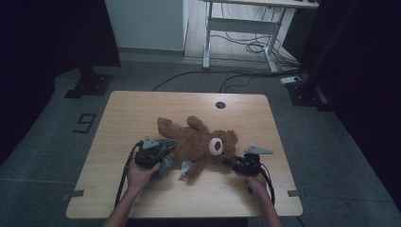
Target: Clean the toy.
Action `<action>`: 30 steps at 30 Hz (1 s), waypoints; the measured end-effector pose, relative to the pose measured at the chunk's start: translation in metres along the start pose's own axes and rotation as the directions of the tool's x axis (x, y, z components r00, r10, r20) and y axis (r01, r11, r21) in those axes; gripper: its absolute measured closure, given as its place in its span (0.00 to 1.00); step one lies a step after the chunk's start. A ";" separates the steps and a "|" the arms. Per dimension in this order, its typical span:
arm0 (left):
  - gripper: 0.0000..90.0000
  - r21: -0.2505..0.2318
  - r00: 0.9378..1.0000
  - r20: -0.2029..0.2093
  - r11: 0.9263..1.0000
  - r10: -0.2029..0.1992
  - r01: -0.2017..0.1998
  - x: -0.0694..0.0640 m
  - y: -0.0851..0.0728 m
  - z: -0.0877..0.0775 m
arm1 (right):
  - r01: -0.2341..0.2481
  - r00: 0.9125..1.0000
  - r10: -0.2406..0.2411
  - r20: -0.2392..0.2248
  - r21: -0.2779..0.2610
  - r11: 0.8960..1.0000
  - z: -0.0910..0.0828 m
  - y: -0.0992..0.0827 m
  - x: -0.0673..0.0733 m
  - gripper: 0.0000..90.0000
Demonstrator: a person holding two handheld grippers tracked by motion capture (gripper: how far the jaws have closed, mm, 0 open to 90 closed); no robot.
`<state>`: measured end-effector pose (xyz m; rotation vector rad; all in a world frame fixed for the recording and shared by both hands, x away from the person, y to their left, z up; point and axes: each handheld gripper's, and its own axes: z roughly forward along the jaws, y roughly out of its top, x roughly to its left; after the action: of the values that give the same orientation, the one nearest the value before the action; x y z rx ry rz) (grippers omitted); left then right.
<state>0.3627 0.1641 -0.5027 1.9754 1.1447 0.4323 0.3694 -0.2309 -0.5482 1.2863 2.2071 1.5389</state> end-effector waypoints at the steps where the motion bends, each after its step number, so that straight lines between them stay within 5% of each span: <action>1: 0.89 -0.003 1.000 -0.005 1.000 -0.018 0.018 0.003 -0.001 -0.003 | 0.000 1.000 0.000 0.000 0.002 1.000 0.000 0.000 0.000 0.70; 6: 0.89 -0.050 0.999 0.008 0.998 -0.033 0.033 0.002 0.001 -0.015 | 0.002 1.000 -0.002 -0.003 -0.002 1.000 0.000 0.000 0.000 0.70; 11: 0.89 -0.126 0.997 0.067 0.991 0.050 -0.041 -0.033 0.026 -0.026 | 0.013 1.000 -0.013 -0.001 -0.006 1.000 0.000 -0.001 0.000 0.70; 14: 0.89 -0.147 0.989 0.111 0.985 0.101 -0.084 -0.058 0.048 -0.017 | 0.013 1.000 -0.013 0.002 -0.005 1.000 0.000 -0.001 0.001 0.70; 15: 0.89 -0.146 0.981 0.137 0.982 0.136 -0.116 -0.076 0.062 -0.006 | 0.013 1.000 -0.013 0.001 -0.005 1.000 0.000 -0.001 0.001 0.70; 16: 0.89 -0.146 0.981 0.137 0.982 0.136 -0.116 -0.076 0.062 -0.006 | 0.013 1.000 -0.013 0.001 -0.005 1.000 0.000 -0.001 0.001 0.70; 23: 0.89 -0.128 0.944 0.241 0.971 0.226 -0.200 -0.134 0.096 0.047 | 0.007 1.000 -0.007 -0.005 -0.007 1.000 0.000 -0.002 0.000 0.70; 27: 0.89 -0.123 0.935 0.234 0.962 0.266 -0.243 -0.152 0.095 0.063 | 0.001 1.000 -0.001 -0.006 0.000 1.000 0.000 -0.003 -0.001 0.70; 30: 0.89 -0.113 0.938 0.236 0.966 0.253 -0.232 -0.152 0.095 0.066 | -0.002 1.000 0.002 -0.005 0.000 1.000 0.001 -0.003 -0.002 0.70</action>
<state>0.3769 -0.0206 -0.4566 2.0379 0.7178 0.3401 0.3691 -0.2319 -0.5515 1.2858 2.2097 1.5448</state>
